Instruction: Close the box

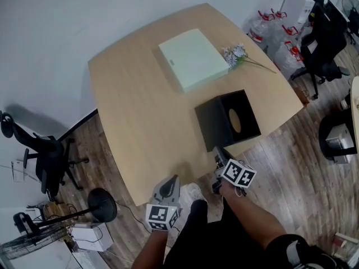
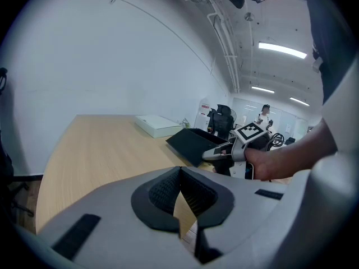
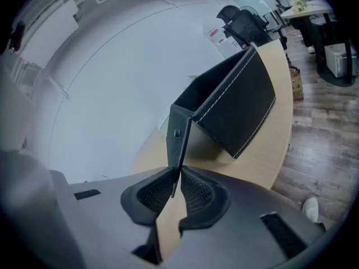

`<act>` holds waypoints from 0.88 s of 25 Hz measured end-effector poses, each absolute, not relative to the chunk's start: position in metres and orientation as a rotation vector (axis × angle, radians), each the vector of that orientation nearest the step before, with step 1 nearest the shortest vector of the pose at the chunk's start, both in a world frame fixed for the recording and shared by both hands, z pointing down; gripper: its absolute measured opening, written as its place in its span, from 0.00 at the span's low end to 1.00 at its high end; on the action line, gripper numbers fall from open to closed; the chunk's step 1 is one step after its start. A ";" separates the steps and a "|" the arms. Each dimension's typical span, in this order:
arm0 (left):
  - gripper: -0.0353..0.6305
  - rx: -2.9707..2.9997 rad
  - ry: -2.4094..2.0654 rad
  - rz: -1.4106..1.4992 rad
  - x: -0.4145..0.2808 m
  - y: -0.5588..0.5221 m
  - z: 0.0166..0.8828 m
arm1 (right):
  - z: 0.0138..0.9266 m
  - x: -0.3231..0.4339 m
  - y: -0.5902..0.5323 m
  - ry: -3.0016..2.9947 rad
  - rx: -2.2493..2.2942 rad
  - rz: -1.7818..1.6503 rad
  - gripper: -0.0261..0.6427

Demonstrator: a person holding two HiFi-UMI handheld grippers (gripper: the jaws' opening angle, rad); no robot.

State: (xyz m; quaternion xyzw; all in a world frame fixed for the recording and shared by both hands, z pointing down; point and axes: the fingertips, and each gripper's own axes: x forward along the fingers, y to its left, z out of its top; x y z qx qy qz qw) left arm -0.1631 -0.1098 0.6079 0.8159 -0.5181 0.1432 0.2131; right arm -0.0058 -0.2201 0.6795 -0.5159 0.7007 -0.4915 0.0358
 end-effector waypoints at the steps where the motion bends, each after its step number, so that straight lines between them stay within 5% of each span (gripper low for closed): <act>1: 0.07 2.264 -1.438 0.398 -0.163 -0.110 0.608 | 0.675 -0.007 -0.220 2.143 -1.571 -1.516 0.12; 22: 0.07 2.306 -1.394 0.410 -0.143 -0.116 0.604 | 0.615 -0.019 -0.210 2.204 -1.272 -1.409 0.26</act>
